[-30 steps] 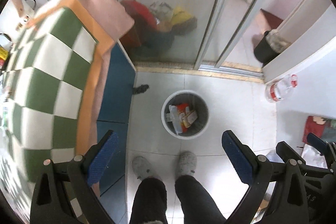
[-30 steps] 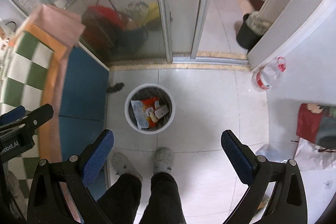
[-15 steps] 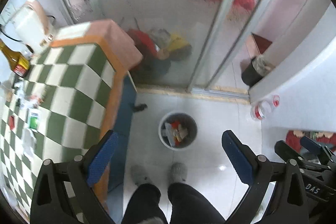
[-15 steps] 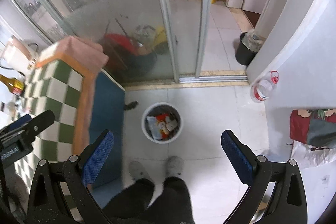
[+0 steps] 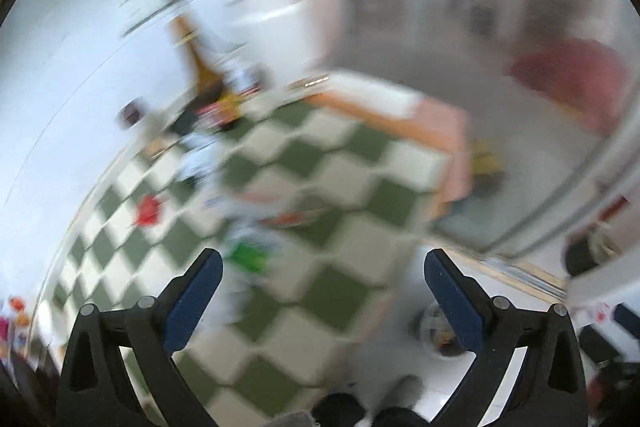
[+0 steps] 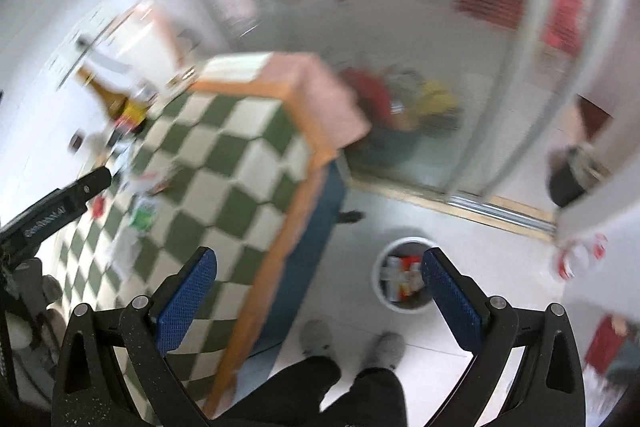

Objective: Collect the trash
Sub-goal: 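Swing both tools back toward the counter, then grasp the white tissue with the left tool while the right tool grasps the green sachet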

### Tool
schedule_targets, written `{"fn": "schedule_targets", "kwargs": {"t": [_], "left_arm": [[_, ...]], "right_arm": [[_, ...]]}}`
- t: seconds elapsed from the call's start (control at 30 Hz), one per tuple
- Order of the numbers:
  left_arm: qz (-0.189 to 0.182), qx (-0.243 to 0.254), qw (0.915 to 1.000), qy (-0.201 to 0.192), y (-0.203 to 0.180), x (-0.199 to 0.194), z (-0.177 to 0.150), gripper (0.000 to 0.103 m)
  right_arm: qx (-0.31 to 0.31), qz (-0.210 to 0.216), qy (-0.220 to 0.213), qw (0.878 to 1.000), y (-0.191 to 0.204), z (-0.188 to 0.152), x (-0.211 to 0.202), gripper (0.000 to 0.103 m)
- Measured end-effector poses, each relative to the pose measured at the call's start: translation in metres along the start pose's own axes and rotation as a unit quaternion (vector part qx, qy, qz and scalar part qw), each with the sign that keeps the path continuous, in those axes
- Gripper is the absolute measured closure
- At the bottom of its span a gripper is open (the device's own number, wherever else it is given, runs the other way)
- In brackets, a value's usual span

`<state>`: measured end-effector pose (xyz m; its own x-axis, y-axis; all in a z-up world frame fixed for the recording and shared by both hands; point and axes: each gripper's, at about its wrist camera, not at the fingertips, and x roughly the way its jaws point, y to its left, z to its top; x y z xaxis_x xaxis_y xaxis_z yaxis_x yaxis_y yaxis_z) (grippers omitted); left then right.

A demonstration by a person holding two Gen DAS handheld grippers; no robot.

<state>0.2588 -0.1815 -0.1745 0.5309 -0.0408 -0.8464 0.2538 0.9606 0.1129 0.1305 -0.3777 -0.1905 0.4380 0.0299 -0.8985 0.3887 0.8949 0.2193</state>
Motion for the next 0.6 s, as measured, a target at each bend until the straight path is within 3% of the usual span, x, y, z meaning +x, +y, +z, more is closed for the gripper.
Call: {"fn": "schedule_targets", "kwargs": {"t": [0.1,0.17,0.23,0.3,0.4,0.47,0.5,0.53,0.57,0.6], "left_arm": [[0.051,-0.031,0.9966,0.056,0.074,0.05,-0.013,0.0],[0.062,-0.055,0.992,0.096,0.112,0.082,-0.027,0.001],[0.043,-0.079,0.9866,0.136,0.138,0.112,-0.04,0.001],[-0.002,-0.105,0.9798,0.17,0.151,0.141,-0.052,0.001],[-0.046,-0.125,0.9733,0.187,0.158,0.169,-0.058,0.006],[-0.05,-0.129,0.9721,0.19,0.16,0.18,-0.063,0.05],[-0.041,-0.127,0.9758,0.173,0.161,0.177,-0.062,0.058],[-0.043,-0.13,0.9755,0.172,0.164,0.177,-0.064,0.087],[-0.048,-0.141,0.9736,0.173,0.169,0.176,-0.066,0.098],[-0.047,-0.156,0.9712,0.174,0.176,0.174,-0.069,0.098]], "right_arm": [[-0.029,0.019,0.026,0.999,0.047,0.015,0.039,0.0],[-0.045,0.023,0.037,0.998,0.07,0.019,0.063,0.0],[-0.064,0.022,0.056,0.996,0.097,0.026,0.09,0.0],[-0.074,0.022,0.07,0.995,0.112,0.029,0.111,0.0],[-0.089,0.018,0.097,0.991,0.138,0.035,0.148,0.0],[-0.097,0.017,0.107,0.989,0.151,0.037,0.165,0.0],[-0.103,0.021,0.114,0.988,0.162,0.038,0.176,0.0],[-0.106,0.024,0.12,0.987,0.171,0.038,0.184,0.0],[-0.11,0.028,0.124,0.986,0.18,0.038,0.193,0.0],[-0.115,0.033,0.128,0.985,0.19,0.037,0.2,0.0]]}}
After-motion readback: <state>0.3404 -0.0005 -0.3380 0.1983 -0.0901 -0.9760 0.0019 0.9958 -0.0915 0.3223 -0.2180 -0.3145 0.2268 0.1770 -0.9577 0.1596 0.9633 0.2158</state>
